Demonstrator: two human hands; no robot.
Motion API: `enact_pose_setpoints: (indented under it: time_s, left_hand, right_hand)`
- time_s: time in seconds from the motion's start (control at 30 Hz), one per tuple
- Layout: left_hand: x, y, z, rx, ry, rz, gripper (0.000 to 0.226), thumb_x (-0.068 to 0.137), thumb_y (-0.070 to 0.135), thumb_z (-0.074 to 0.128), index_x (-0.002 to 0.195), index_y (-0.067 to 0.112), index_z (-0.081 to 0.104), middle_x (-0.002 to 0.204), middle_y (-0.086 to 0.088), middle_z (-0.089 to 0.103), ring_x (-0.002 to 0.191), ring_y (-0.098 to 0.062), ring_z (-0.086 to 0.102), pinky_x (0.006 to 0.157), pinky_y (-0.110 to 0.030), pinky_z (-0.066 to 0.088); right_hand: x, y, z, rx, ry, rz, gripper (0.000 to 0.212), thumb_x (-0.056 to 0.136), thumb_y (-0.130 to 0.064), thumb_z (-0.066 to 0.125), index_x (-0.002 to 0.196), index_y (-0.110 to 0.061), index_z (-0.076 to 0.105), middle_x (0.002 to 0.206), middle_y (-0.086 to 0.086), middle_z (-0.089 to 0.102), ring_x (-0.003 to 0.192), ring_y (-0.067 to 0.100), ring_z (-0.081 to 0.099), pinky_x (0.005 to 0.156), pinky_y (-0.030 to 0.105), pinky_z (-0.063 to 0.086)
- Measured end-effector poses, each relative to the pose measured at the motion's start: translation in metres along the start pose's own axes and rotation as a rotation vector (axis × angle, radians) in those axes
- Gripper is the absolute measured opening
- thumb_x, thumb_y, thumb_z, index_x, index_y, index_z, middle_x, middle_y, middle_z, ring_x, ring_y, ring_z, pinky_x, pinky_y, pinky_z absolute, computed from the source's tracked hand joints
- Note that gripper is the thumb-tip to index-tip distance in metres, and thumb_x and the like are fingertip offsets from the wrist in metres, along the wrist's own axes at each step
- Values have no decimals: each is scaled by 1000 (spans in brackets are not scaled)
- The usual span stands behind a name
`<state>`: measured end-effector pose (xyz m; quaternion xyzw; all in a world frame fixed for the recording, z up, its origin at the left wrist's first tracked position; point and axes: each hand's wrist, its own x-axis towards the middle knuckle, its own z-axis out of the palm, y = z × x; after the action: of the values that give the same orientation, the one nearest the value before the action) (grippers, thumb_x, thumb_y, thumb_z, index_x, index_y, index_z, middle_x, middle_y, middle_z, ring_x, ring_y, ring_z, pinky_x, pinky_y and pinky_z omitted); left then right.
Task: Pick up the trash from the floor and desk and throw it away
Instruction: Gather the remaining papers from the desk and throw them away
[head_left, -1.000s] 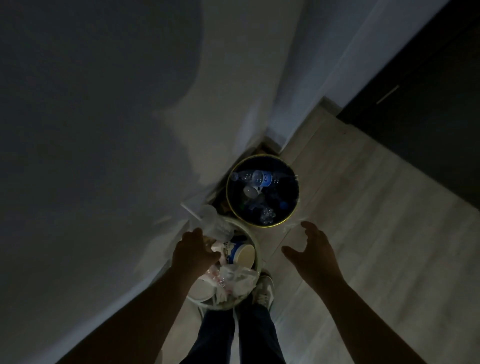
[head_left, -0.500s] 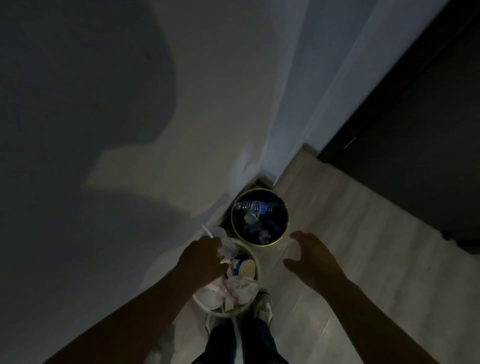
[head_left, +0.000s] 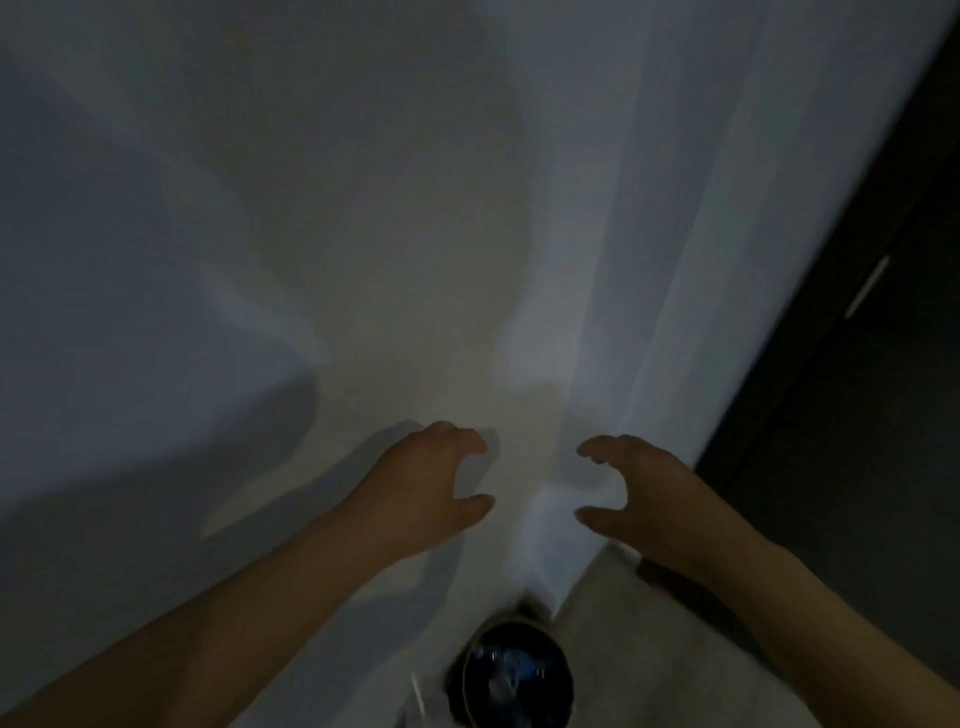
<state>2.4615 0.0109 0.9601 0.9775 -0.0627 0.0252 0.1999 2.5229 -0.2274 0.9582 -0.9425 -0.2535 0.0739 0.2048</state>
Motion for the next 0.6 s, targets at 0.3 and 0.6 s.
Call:
enact_pose_setpoints:
  time_s: [0.3, 0.6]
  left_hand:
    - [-43, 95, -145, 258, 438, -27, 54, 85, 48, 61, 134, 30, 46, 133, 13, 49, 118, -4, 49, 90, -5, 29]
    - [-197, 121, -208, 472, 654, -408, 51, 84, 53, 59, 131, 37, 47, 129, 20, 50, 91, 9, 45, 76, 8, 24]
  right_hand:
    - [-5, -66, -164, -38, 311, -490, 57, 81, -51, 65, 131, -46, 40, 119, -30, 43, 105, -14, 38, 83, 1, 26]
    - [-27, -193, -169, 102, 285, -950, 46, 78, -47, 67, 121, -46, 48, 115, -33, 49, 109, -12, 46, 86, 4, 32]
